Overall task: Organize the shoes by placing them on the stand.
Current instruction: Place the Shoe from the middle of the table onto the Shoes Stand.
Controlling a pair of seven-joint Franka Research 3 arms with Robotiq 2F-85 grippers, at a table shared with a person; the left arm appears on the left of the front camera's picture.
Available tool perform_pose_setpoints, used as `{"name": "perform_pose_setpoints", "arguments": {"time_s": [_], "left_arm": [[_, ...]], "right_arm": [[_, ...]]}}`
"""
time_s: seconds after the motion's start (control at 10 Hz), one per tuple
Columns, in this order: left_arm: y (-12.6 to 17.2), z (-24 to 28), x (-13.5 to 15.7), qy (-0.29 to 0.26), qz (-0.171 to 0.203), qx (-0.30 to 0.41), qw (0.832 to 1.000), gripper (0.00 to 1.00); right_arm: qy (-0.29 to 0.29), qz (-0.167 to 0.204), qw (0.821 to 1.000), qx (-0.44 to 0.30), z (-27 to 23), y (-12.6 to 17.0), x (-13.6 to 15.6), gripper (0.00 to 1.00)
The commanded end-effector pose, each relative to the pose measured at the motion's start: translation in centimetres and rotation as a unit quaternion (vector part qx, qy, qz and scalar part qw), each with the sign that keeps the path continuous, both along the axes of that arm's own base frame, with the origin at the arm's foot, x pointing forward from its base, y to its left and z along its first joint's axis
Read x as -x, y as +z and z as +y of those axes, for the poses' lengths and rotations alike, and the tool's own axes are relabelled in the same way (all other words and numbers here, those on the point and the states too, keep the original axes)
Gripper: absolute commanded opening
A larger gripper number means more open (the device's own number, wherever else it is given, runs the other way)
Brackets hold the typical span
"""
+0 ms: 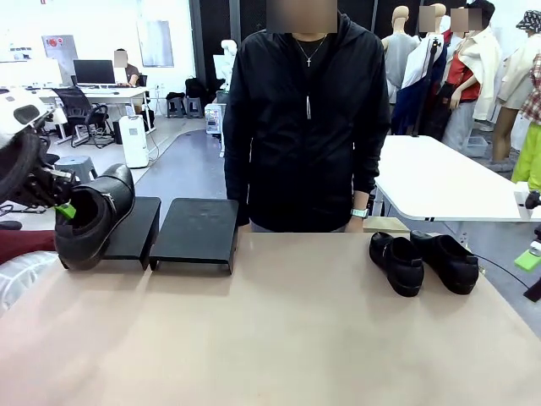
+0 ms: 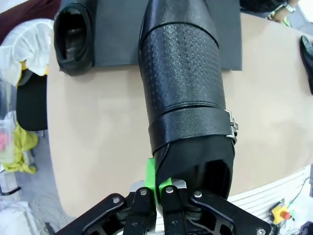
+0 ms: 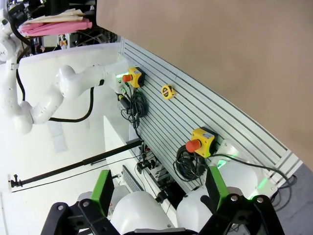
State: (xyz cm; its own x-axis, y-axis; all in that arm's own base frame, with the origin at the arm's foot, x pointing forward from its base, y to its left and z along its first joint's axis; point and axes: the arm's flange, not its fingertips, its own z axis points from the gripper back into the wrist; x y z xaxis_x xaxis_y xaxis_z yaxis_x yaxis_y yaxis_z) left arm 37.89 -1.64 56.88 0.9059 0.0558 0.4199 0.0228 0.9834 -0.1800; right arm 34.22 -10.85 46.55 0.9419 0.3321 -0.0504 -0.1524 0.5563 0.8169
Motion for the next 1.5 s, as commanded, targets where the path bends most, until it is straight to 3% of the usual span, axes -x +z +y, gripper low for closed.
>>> {"name": "perform_pose_setpoints", "arguments": {"time_s": [0.0,0.2,0.4,0.7,1.0,1.4], "left_arm": [[-0.2,0.8,-6.4,-0.010,-0.009,0.005,1.000,0.00],[-3.4,0.9,-11.7,-0.029,-0.029,-0.016,0.999,0.00],[-7.1,1.4,-16.3,-0.018,-0.045,-0.032,0.998,0.00],[-11.5,3.2,-22.2,0.016,-0.103,-0.039,0.994,0.00],[-12.8,4.1,-23.9,0.032,-0.099,-0.028,0.994,0.00],[-12.8,4.3,-23.7,0.037,-0.080,-0.033,0.996,0.00]], "right_arm": [[-0.010,0.007,1.000,-0.006,0.2,0.4,0.1,1.00],[-0.010,0.007,1.000,-0.006,0.2,0.4,0.1,1.00],[-0.010,0.007,1.000,-0.006,0.2,0.4,0.1,1.00],[-0.010,0.007,1.000,-0.006,0.2,0.4,0.1,1.00],[-0.010,0.007,1.000,-0.006,0.2,0.4,0.1,1.00],[-0.010,0.007,1.000,-0.006,0.2,0.4,0.1,1.00]]}}
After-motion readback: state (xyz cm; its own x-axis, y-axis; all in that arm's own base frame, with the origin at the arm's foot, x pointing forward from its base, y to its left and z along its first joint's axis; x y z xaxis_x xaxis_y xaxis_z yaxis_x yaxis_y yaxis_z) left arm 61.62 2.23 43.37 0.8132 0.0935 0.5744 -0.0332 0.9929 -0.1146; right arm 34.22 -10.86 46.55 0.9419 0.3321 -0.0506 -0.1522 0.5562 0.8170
